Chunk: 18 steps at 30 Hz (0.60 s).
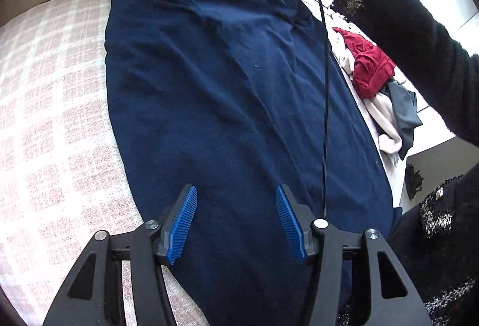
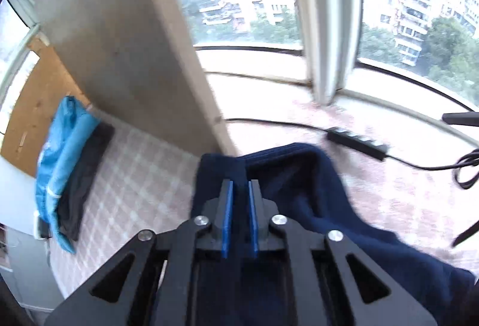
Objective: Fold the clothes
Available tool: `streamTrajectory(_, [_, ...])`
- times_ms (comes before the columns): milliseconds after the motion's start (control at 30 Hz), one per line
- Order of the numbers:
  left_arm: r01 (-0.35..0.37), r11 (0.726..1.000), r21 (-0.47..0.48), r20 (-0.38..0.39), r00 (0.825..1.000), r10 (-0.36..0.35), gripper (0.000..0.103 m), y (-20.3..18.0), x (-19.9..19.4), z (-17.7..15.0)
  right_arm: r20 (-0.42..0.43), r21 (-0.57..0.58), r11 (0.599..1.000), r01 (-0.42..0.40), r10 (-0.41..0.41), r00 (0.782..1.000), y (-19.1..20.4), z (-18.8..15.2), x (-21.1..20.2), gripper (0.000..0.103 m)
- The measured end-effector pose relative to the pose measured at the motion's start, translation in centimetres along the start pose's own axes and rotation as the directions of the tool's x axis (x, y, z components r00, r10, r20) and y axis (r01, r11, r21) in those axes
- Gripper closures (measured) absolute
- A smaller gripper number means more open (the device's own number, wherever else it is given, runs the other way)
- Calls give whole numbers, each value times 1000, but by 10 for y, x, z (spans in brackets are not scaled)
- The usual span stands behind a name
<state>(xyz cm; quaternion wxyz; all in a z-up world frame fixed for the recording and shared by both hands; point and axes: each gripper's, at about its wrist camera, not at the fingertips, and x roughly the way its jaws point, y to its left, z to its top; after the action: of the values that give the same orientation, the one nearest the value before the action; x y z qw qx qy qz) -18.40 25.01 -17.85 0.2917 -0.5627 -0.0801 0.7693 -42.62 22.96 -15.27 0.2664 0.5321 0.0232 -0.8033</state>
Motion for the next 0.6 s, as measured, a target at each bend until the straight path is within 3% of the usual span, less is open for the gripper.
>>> streamTrajectory(33, [3,1000,5,0,1000,-3,44,0,1,0,-5,2,999,51,-51,999,-6,1,-3,59])
streamTrajectory(100, [3,1000,15,-1,1000,-3,40,-2,3,0,-13,1,991,137,-137,990,-15,3,-10,58])
streamTrajectory(233, [-4,999,36,-8,1000,4,38,-5,5,2,-28,-80,997,-6,3,1000,6,5,-10,48])
streamTrajectory(300, [-5,999,41,-10,1000,5,38,-6,5,2,-49,-113,993,-19,14,999,22,8,3,48])
streamTrajectory(367, [-5,999,44,-11,1000,5,38,-6,6,2,-71,-158,987,17,-29,997,38,13,21,47])
streamTrajectory(467, [-2,999,43,-9,1000,2,38,-6,7,2,-118,-157,987,17,-36,992,40,17,51,48])
streamTrajectory(500, [0,999,43,-9,1000,1,38,-6,7,2,-123,-141,990,-11,-7,992,38,15,53,61])
streamTrajectory(533, [2,999,41,-7,1000,-2,38,-5,7,2,-122,-125,991,-39,24,992,36,13,53,101])
streamTrajectory(600, [7,999,40,-3,1000,-7,38,-4,7,2,-61,-98,991,-95,89,994,30,9,35,99])
